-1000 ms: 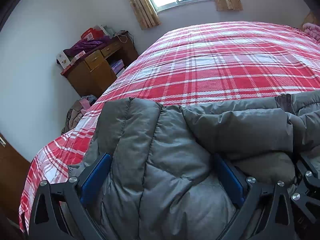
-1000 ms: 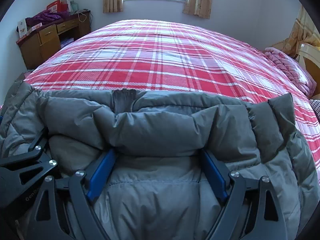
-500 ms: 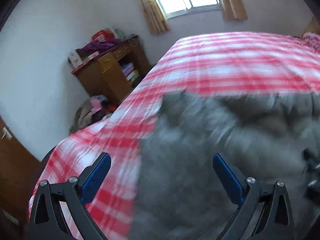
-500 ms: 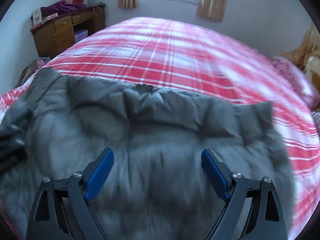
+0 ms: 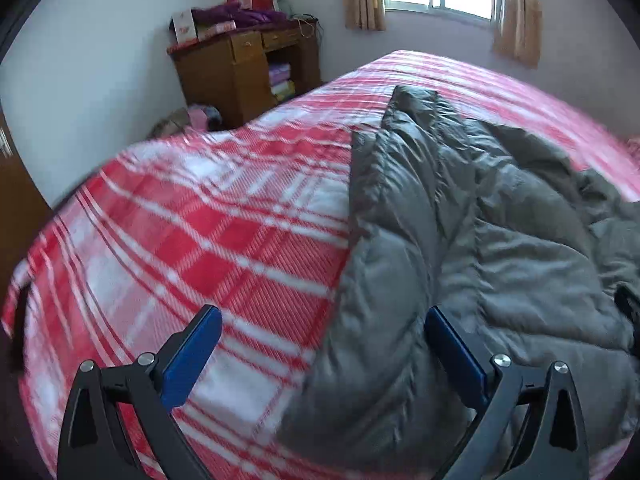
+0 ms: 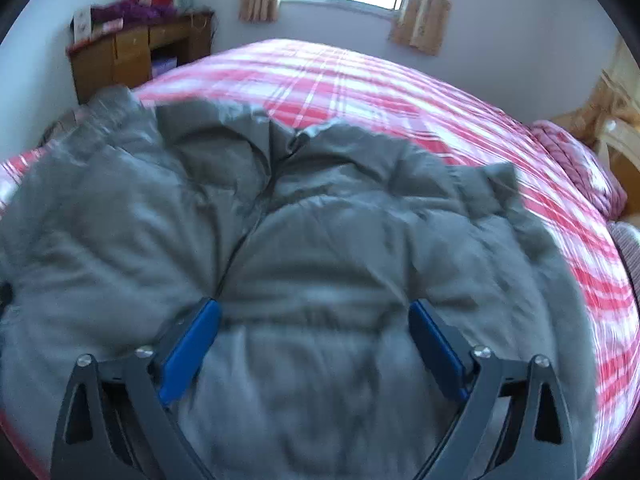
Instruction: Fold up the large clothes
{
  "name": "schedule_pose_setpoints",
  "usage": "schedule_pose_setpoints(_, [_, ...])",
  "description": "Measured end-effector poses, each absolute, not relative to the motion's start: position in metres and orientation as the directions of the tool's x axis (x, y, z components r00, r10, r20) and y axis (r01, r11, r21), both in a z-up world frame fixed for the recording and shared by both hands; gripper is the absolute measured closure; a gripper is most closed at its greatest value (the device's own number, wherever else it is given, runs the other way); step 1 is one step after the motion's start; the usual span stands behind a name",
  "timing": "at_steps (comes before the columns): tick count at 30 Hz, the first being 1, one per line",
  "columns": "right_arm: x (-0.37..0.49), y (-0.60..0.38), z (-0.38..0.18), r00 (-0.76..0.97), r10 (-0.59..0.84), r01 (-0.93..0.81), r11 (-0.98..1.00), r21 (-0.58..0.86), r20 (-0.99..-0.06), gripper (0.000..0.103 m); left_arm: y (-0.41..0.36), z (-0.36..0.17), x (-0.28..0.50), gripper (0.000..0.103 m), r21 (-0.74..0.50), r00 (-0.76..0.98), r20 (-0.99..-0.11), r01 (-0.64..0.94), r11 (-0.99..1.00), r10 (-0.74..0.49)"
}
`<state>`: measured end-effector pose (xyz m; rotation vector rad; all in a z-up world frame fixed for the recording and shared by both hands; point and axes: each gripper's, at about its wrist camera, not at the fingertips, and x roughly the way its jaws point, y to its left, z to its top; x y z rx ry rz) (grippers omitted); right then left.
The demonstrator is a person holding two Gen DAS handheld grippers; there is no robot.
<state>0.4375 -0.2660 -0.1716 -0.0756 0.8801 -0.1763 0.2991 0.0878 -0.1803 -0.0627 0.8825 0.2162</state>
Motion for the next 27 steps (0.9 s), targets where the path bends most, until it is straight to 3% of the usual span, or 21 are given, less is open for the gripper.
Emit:
schedule_pose_setpoints(4, [0.380,-0.254,-0.159,0.666,-0.160,0.115,0.987,-0.112,-0.728,0.003,0.092,-0.198,0.305,0.001,-0.035,0.589,-0.801,-0.225,0.974,0.107])
schedule_pose_setpoints(10, [0.367,-0.234,-0.196,0.663,-0.199,0.093,0.978,-0.185,-0.721,0.001,0.091,-0.205,0.304,0.004,-0.108,0.622,-0.782,-0.200,0.974,0.041])
schedule_pose_setpoints(11, [0.369,-0.234,-0.200,0.666,-0.214,0.094,0.974,-0.204,-0.715,0.001,0.090,-0.204,0.304,0.011,-0.115,0.628,-0.777,-0.191,0.975,0.031])
schedule_pose_setpoints(14, [0.370,-0.234,-0.205,0.668,-0.211,0.104,0.976,-0.191,-0.714,0.000,0.086,-0.198,0.301,0.049,-0.177,0.649,-0.759,-0.122,0.977,-0.056])
schedule_pose_setpoints(15, [0.369,-0.233,-0.205,0.667,-0.208,0.104,0.977,-0.187,-0.715,0.000,0.083,-0.196,0.302,0.054,-0.209,0.644,-0.759,-0.096,0.973,-0.100])
schedule_pose_setpoints(17, [0.364,-0.233,-0.205,0.670,-0.205,0.103,0.978,-0.183,-0.714,0.000,0.081,-0.196,0.303,0.055,-0.234,0.639,-0.759,-0.092,0.968,-0.123])
schedule_pose_setpoints(20, [0.356,-0.236,-0.205,0.676,-0.207,0.105,0.977,-0.185,-0.707,0.000,0.084,-0.195,0.305,0.077,-0.312,0.636,-0.744,-0.062,0.948,-0.204])
schedule_pose_setpoints(23, [0.354,-0.231,-0.205,0.679,-0.209,0.106,0.976,-0.188,-0.704,0.000,0.085,-0.184,0.299,0.081,-0.326,0.648,-0.730,-0.052,0.944,-0.216])
schedule_pose_setpoints(27, [0.354,-0.230,-0.204,0.682,-0.207,0.104,0.977,-0.187,-0.702,0.000,0.083,-0.181,0.302,0.077,-0.314,0.653,-0.727,-0.038,0.949,-0.214])
